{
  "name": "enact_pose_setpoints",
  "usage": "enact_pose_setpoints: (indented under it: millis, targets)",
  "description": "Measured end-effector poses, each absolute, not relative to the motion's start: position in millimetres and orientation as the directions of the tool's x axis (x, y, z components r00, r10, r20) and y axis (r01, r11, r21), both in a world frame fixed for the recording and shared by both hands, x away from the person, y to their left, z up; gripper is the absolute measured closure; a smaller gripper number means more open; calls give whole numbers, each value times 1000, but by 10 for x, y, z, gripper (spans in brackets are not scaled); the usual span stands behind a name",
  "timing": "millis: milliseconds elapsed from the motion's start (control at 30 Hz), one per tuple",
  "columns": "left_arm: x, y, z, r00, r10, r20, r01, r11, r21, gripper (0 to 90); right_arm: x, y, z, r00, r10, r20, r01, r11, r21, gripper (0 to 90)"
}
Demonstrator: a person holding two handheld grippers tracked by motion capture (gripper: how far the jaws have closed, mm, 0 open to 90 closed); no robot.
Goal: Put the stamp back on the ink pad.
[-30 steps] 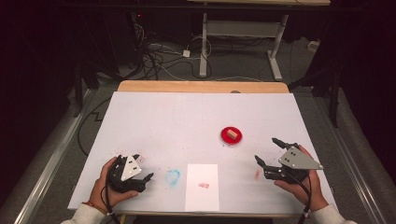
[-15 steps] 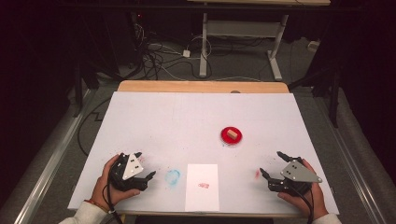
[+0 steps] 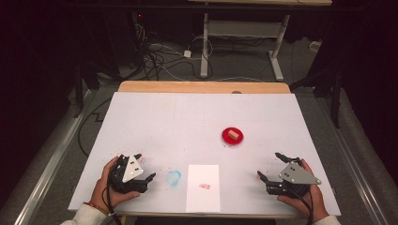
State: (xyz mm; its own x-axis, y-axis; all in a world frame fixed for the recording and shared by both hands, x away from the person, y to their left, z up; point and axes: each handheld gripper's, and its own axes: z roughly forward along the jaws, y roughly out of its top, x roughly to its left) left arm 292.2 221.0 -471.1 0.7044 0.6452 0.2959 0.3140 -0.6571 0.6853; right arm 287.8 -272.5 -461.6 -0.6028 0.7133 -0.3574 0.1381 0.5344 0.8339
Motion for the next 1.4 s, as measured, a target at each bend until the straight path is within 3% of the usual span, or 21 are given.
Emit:
enact_pose_setpoints:
  millis: [1400]
  targets:
    - [2986,2211,-4717,700,653,290,328,-655,681,193,2882,-2790,-4566,-552,745,-374,118,514,850,166]
